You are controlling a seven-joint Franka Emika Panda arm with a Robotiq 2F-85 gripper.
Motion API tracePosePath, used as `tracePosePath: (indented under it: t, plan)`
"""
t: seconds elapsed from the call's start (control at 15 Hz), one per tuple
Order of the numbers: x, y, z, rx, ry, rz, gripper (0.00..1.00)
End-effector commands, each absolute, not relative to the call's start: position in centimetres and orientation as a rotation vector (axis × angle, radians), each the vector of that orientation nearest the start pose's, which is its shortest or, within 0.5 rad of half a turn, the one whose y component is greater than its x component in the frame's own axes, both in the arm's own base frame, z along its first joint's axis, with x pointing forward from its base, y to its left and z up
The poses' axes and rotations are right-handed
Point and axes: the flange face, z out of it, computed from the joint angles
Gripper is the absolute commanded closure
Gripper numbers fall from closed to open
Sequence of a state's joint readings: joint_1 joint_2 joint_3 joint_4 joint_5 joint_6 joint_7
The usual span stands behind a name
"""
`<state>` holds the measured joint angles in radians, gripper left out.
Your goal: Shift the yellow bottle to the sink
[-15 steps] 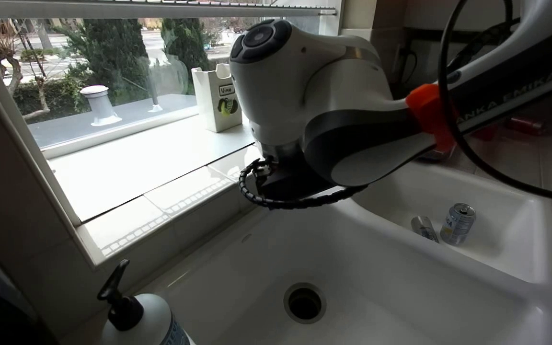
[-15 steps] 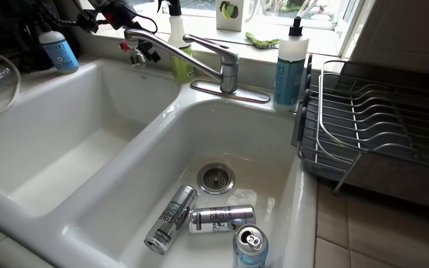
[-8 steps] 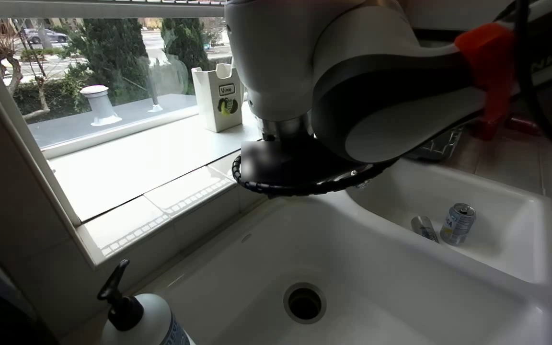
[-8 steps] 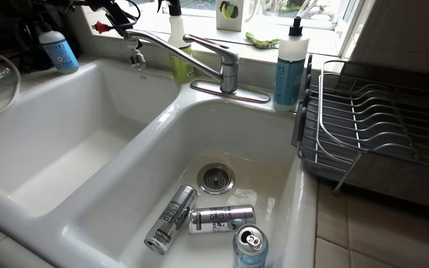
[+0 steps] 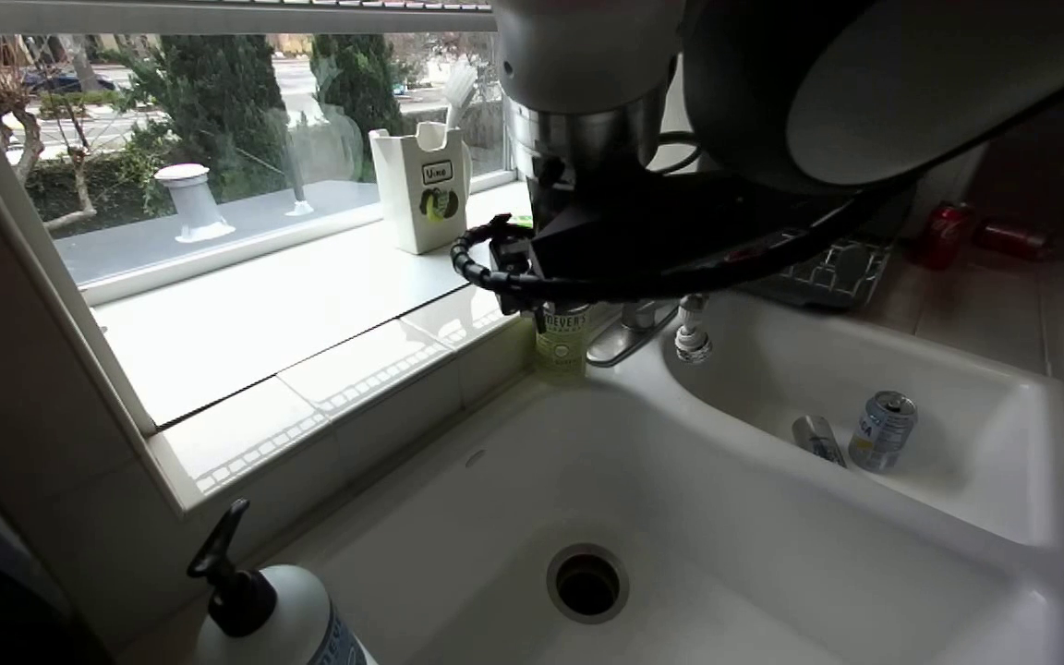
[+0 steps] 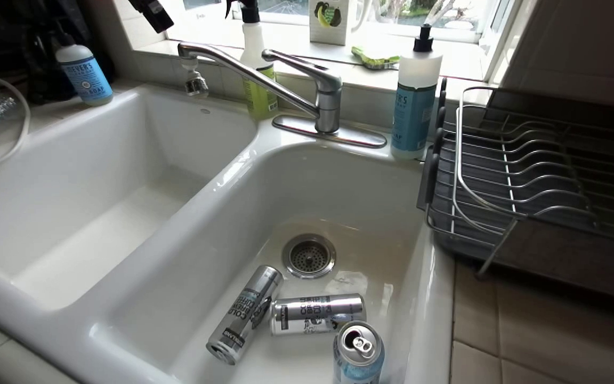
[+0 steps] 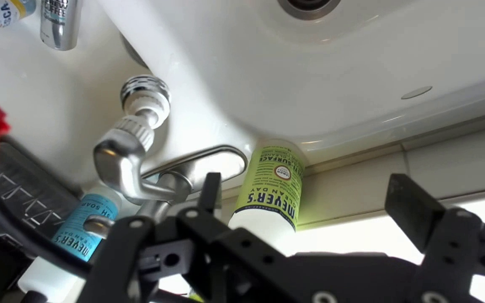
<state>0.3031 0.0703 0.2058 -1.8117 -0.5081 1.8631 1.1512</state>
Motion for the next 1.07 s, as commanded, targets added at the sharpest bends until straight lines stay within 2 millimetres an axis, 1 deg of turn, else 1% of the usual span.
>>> tracePosePath:
  t: [0.0, 0.27, 0.33, 0.6, 0.67, 0.8, 1.0]
  plan:
    - [49.4, 24.7, 53.4, -3.36, 0.718, -0.581, 0.0]
    - [46.1, 24.9, 57.1, -3.375, 0.468, -0.678, 0.0]
    - [45.6, 25.0, 57.9, -3.368, 0.437, -0.717, 0.0]
    - [41.4, 24.9, 60.8, -3.364, 0.153, -0.708, 0.0]
    - [40.3, 25.0, 61.6, -3.343, 0.114, -0.733, 0.0]
    - [38.2, 25.2, 62.6, -3.315, 0.041, -0.714, 0.0]
    - [35.0, 25.4, 64.0, -3.246, 0.05, -0.684, 0.0]
